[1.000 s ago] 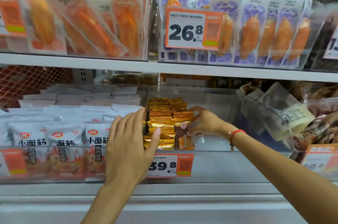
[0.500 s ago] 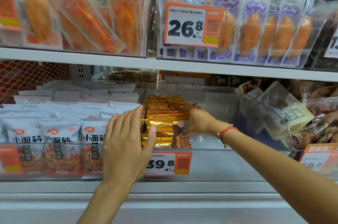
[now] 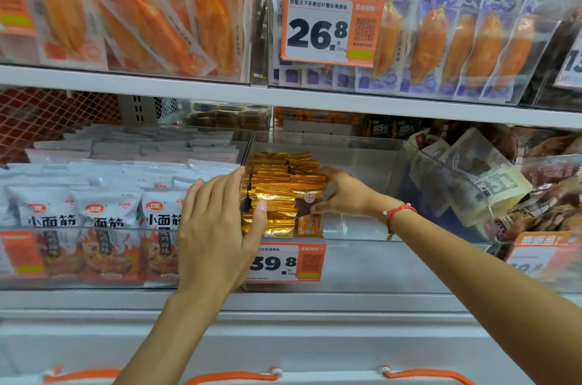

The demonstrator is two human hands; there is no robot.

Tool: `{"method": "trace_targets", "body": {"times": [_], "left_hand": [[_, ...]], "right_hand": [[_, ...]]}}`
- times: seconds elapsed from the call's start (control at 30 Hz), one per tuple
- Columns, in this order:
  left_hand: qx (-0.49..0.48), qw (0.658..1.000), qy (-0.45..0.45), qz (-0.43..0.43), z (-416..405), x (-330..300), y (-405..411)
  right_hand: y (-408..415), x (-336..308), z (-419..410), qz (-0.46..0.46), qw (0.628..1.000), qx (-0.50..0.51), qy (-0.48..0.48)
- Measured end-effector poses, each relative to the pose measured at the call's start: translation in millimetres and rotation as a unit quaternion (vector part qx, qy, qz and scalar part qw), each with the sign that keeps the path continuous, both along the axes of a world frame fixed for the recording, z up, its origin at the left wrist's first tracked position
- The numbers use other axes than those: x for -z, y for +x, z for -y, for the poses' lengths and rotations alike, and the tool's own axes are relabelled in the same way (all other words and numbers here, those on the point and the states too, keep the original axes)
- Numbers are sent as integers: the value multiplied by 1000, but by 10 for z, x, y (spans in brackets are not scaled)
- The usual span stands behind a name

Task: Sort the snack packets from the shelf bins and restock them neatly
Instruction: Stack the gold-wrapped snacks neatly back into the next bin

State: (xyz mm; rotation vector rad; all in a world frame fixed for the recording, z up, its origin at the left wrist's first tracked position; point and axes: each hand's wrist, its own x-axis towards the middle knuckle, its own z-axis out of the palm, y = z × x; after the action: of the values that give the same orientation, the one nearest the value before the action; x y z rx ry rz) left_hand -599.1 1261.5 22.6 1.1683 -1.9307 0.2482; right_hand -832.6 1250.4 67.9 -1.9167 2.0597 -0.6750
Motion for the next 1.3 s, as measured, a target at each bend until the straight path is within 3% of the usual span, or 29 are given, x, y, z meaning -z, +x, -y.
{"method": "trace_targets", "body": {"times": [0.13,0.3,0.37,0.5,0.67,0.83,1.1,1.3], "left_hand": [[-2,1000,-3,2,-5,-2,3],[7,999,16,37,-48,-40,51],[-2,1000,0,18,-195,5,72],[25,998,-41,-43,-802,398,182],[-31,987,148,49,-1347,1502,602],[-108,929,301,186,-1575,2333,1054],[-160,923,291,194,-1591,2412,1000],[-161,920,278,225,-1617,2432,1012]], "right_hand": [[19,-75,-463,-92,992,10,-82],[206,-119,-1448,-170,959,-108,-198],[278,-44,-1733,-199,962,-125,-137],[307,474,-2002,-236,958,-131,94],[349,1587,-2181,-176,929,-116,304],[562,2584,-2355,-108,931,-102,334],[1051,3665,-2234,-128,947,-117,270],[1116,3904,-2153,-139,946,-77,284]]}}
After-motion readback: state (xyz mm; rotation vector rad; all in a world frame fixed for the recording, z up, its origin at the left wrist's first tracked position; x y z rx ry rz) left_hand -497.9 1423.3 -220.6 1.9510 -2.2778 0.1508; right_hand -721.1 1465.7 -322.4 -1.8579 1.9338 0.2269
